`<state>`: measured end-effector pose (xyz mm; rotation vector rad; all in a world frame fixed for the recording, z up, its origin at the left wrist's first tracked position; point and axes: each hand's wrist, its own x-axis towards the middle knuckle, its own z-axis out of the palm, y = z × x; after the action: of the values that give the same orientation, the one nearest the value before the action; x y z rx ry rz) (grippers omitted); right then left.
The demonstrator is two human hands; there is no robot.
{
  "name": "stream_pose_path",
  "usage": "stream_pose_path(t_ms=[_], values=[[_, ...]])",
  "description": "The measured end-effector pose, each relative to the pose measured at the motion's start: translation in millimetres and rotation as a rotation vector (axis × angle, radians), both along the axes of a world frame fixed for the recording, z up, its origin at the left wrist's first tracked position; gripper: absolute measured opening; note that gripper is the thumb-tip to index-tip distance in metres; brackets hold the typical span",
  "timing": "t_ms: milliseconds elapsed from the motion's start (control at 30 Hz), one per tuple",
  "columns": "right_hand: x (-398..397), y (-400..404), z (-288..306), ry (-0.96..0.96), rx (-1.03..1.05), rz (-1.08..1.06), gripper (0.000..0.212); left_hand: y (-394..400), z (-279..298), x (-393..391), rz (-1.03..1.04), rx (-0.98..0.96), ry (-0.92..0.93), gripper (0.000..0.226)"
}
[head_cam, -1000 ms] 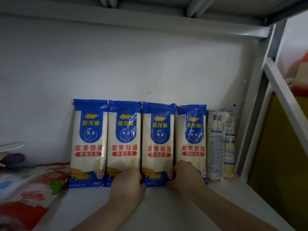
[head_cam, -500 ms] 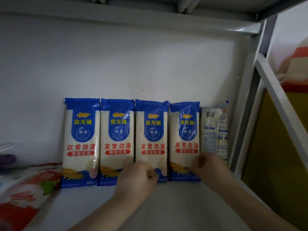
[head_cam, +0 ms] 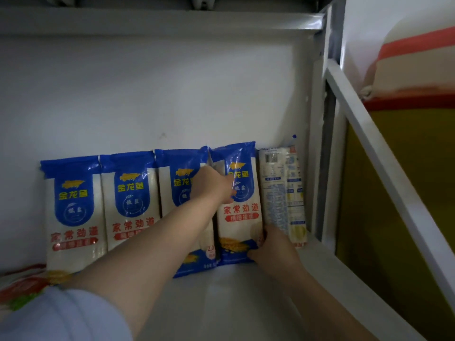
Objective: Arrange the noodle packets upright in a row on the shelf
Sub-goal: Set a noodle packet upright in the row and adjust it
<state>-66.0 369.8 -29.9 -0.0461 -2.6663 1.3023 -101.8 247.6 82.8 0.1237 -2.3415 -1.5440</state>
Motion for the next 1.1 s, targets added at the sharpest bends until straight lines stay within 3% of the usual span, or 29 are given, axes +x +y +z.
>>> stream_pose_path(t_ms=[133,267,433,667,900,1100], values=[[1.5,-0.3,-6.1,0.017,-0.048,0.028,0.043,12.9,7.3,-3.9,0.011,0.166,0.010,0.032],[1.9,3.6,-5.9,0.033,-0.102,0.054,0.043,11.3,18.5,0.0,0.036,0.106,0.010,0.037],[1.0,3.2,-5.9,0.027,-0.150,0.074,0.044,-3.6,33.8,3.7,-0.003,-0.007,0.015,0.025],[-2.3,2.7,-8.4,0.029,-0.171,0.083,0.054,-18.7,62.2,0.9,0.016,0.078,0.045,0.016],[-6.6,-0.2,-8.9,0.091,-0.093,0.007,0.022,-40.0,75.6,-6.3,0.022,-0.059,0.119,0.010],[-5.0,-3.5,-8.3,0.087,-0.064,-0.040,0.016,-46.8,75.5,-6.8,0.018,-0.189,0.200,0.023]])
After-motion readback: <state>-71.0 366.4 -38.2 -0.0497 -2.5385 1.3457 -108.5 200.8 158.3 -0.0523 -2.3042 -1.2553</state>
